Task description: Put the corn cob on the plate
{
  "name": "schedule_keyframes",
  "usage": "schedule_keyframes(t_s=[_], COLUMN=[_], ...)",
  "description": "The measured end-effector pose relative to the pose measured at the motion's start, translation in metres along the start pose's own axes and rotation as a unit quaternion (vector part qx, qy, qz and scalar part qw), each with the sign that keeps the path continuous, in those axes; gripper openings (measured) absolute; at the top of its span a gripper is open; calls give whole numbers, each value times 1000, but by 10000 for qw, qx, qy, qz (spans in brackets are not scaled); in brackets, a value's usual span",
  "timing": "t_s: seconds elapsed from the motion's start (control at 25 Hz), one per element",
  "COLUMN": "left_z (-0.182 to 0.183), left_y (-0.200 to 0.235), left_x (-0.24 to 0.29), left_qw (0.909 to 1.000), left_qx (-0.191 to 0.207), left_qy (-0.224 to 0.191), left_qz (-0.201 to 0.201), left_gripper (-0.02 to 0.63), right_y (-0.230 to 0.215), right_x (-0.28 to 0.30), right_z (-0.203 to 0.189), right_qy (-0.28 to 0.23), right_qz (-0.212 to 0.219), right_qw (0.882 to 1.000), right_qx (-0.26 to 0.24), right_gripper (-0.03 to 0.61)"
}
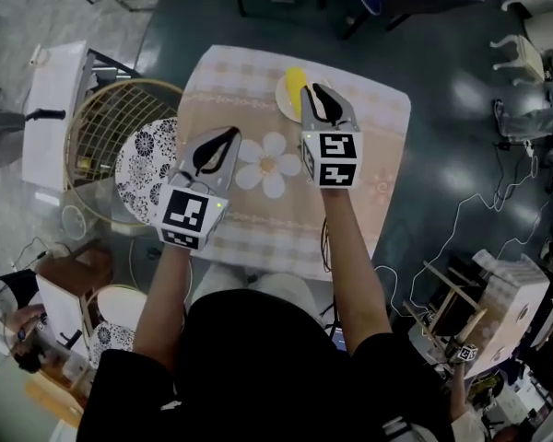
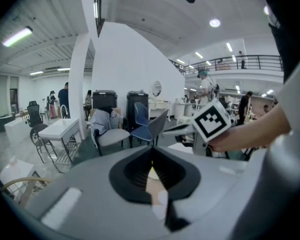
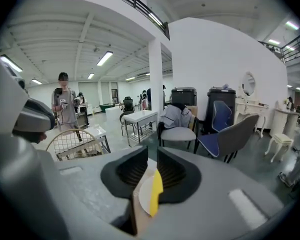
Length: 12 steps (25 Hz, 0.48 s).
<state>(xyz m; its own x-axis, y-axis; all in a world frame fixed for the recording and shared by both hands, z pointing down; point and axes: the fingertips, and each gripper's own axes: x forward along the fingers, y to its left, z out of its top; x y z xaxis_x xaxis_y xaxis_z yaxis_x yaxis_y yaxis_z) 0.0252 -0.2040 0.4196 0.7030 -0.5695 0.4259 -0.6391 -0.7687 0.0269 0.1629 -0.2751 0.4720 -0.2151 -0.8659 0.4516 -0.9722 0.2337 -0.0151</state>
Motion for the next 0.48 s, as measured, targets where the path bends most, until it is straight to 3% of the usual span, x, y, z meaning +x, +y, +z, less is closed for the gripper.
schedule_keyframes(t_s=[0.2,0.48], left_z=[17,19], left_y=[-4,-7], left_x=[-3,-6], left_qw=[9998,9991], left_qx=[122,145], left_qy=[-147,-231], left_qz=[107,309], left_gripper=[3,3], right_y=[7,17], right_x=[-24,-48], right_z=[23,44], right_qy=[-371,-844], right_qz=[45,266], right_qw=[9993,9960], right_qx=[-79,-84], right_gripper=[3,3])
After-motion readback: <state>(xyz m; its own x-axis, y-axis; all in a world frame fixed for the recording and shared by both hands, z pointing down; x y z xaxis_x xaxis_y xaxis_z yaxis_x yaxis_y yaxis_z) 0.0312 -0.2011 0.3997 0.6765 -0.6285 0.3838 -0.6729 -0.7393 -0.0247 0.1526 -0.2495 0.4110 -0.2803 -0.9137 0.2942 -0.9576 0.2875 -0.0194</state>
